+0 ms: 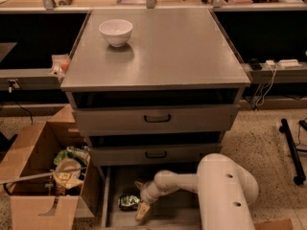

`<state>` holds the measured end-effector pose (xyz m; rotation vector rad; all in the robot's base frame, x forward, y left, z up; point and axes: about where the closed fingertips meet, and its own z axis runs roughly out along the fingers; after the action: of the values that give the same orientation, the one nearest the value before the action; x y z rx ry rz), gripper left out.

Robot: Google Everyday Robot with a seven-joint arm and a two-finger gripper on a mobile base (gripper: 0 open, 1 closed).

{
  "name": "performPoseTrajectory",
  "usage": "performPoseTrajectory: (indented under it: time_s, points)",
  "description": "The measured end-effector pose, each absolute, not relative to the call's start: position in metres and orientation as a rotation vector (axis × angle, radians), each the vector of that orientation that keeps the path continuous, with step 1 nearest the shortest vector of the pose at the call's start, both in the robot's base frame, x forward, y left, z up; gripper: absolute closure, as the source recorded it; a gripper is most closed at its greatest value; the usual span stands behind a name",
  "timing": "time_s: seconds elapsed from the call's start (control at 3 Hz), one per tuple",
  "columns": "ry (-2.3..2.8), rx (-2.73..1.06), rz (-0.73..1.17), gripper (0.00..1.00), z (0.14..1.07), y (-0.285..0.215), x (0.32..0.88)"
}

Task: Pick green can from bottom drawer and place on counter

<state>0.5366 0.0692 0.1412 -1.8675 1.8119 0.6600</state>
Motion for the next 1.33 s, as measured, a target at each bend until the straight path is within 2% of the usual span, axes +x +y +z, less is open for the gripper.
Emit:
performPoseTrajectory:
  time_s: [0.33,0.67,1.0,1.33]
  points:
    - [1.828,-1.860,0.654,0.19,0.121,0.074,0.543]
    - [1.820,-1.848,0.646,0.50,0.115,0.081,0.550]
    - [1.797,-1.841,0.646,0.73,0.123,0.083,0.546]
    - [1.675,-1.821,0.740,0.96,0.162,0.090,0.516]
